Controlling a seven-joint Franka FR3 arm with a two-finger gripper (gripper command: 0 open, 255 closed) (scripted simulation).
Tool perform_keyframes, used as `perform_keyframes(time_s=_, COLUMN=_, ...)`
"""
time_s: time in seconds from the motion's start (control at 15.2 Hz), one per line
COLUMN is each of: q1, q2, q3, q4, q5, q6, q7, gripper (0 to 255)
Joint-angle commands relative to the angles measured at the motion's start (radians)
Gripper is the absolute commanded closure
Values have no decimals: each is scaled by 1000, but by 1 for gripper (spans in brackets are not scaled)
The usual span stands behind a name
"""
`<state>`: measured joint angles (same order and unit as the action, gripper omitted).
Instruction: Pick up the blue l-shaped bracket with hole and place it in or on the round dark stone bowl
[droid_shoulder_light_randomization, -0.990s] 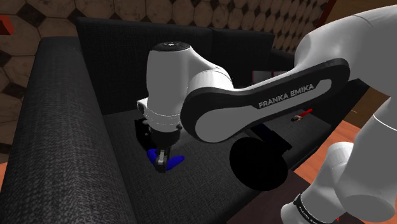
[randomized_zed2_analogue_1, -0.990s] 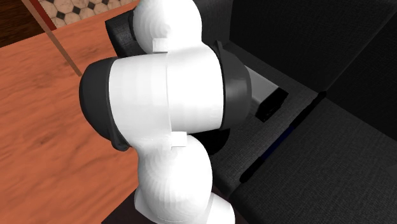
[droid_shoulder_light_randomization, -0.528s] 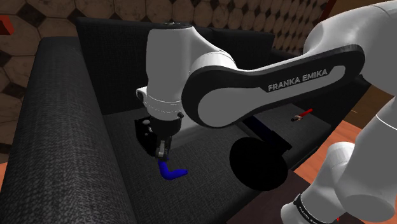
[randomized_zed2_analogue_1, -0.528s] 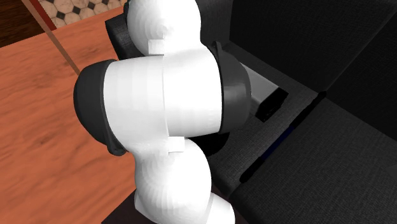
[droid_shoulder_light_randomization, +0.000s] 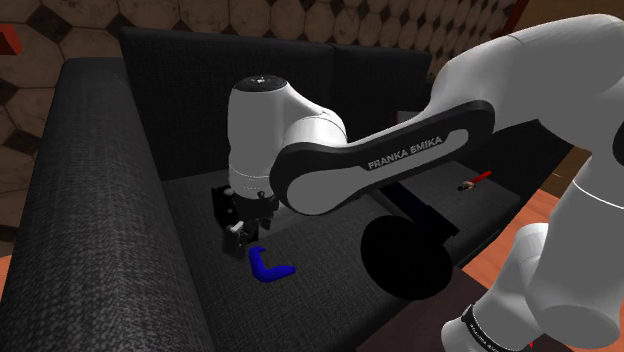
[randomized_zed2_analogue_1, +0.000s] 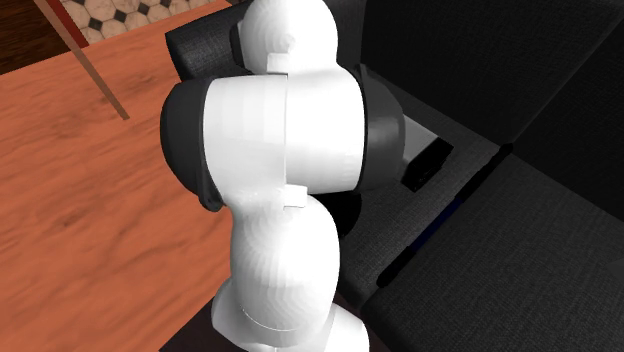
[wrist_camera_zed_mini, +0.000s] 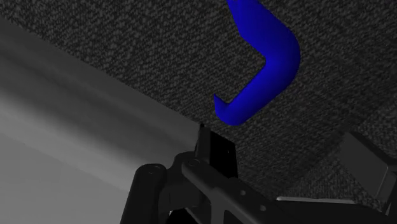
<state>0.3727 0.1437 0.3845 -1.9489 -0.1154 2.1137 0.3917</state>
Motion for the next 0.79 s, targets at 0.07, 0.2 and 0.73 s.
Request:
perform_keyframes(time_s=0.07, q1=0, q2=36, q3=-33, q4=-16, q5=-35, q6=53, q7=189, gripper=0)
perform_keyframes(time_s=0.2, q1=1, q2=49, q3=-36, q4=-27, q5=-42, q6=76, q7=194, gripper=0)
perform_keyframes(time_s=0.73, q1=2, q2=91, q3=-41, q4=-53, q5=-66, q6=140, q7=209, gripper=0)
